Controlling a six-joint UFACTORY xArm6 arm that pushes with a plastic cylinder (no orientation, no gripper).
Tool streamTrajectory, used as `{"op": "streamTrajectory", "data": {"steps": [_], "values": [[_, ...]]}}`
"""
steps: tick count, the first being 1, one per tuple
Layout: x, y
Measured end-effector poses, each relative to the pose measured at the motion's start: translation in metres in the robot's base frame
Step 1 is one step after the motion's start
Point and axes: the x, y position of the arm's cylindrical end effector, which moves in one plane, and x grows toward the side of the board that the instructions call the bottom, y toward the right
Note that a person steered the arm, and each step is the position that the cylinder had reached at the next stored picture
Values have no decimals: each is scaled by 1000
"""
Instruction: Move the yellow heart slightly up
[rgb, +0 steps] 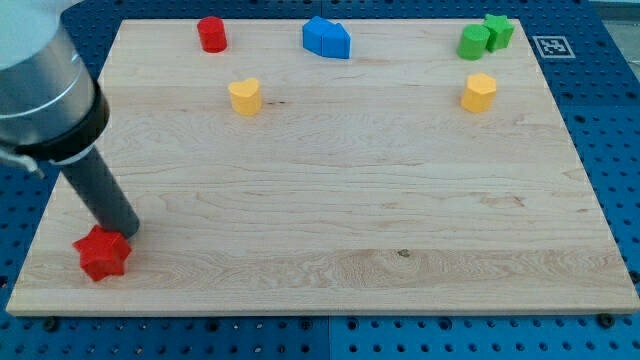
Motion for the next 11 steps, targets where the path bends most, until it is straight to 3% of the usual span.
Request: {"op": "streamTrajectory", "data": {"steps": [1, 2, 4, 6, 9, 10, 11], "values": [[2, 14], [-22, 76], [-140, 142], [-156, 141], [-216, 113], [-219, 103], [-190, 103]]}}
